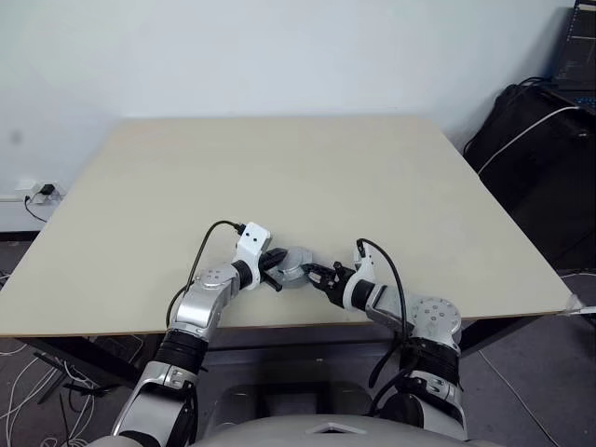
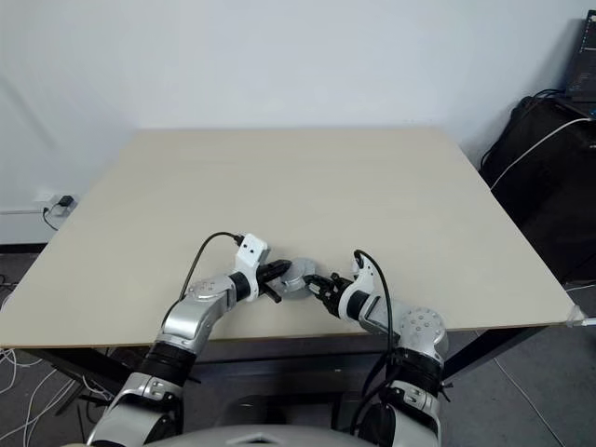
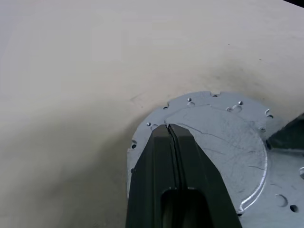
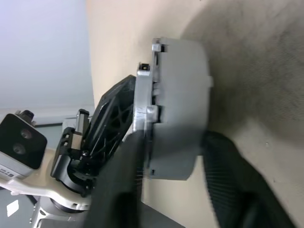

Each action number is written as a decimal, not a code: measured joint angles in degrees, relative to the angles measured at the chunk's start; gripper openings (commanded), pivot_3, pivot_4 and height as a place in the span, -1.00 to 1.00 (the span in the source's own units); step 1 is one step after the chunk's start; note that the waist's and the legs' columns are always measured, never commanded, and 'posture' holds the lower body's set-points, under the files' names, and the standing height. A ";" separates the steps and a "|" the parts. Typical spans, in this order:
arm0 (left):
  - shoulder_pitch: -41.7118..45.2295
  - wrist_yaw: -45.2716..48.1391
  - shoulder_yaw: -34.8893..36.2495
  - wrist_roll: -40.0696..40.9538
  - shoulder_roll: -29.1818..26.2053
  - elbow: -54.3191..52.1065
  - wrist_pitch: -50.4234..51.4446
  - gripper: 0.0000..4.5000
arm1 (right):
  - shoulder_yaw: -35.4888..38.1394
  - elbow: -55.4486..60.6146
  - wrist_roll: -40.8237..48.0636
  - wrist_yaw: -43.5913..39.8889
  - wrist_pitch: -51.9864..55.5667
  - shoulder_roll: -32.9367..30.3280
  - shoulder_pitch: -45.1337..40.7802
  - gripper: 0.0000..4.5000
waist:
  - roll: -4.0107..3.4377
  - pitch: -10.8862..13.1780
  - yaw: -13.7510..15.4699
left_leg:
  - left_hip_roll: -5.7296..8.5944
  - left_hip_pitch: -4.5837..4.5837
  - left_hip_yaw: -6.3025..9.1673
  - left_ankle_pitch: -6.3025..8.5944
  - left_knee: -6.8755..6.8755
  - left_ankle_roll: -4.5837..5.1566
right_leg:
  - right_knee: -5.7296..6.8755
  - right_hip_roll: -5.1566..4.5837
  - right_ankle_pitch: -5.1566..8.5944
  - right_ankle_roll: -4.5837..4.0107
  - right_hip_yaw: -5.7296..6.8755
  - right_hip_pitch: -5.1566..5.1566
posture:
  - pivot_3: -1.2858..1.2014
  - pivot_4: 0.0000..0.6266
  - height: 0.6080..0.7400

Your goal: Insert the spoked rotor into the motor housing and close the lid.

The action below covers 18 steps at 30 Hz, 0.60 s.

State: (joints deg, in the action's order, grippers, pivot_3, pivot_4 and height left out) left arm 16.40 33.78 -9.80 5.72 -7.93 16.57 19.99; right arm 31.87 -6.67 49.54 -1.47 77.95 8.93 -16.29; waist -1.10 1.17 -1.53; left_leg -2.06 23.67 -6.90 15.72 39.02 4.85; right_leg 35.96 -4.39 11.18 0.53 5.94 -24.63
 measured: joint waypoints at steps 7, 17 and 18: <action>-0.03 0.00 0.02 0.00 0.04 0.00 0.00 -1.00 | -0.01 0.00 0.03 0.15 0.02 -0.02 0.03 -0.44 | -0.01 0.00 0.00 | 0.00 -0.01 0.00 0.00 0.00 0.00 | 0.00 0.00 0.00 0.00 0.00 0.00 | 0.03 -1.00 1.00; -5.13 -5.62 3.62 2.20 3.35 -4.03 -0.71 -1.00 | 0.01 0.30 0.47 0.21 0.11 -0.03 0.40 -0.44 | -0.05 0.08 0.01 | 0.00 0.11 0.00 0.00 -0.02 0.00 | -0.03 -0.04 0.00 0.00 -0.03 -0.09 | 0.03 -1.00 1.00; -6.35 -6.94 4.83 2.58 4.23 -4.95 -1.37 -1.00 | 0.06 0.30 0.64 0.21 0.08 -0.03 0.53 -0.44 | -0.04 0.12 0.01 | 0.00 0.15 0.00 0.00 -0.03 0.00 | -0.03 -0.04 0.00 0.00 -0.03 -0.11 | 0.03 -1.00 1.00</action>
State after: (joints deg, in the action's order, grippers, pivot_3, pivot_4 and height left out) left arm 10.04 26.84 -4.97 8.30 -3.70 11.62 18.62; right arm 31.94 -6.37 50.18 -1.26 78.03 8.90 -15.76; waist -1.13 1.29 -1.51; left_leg -2.06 23.82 -6.89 15.73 38.99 4.85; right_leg 35.94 -4.43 11.17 0.53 5.90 -24.74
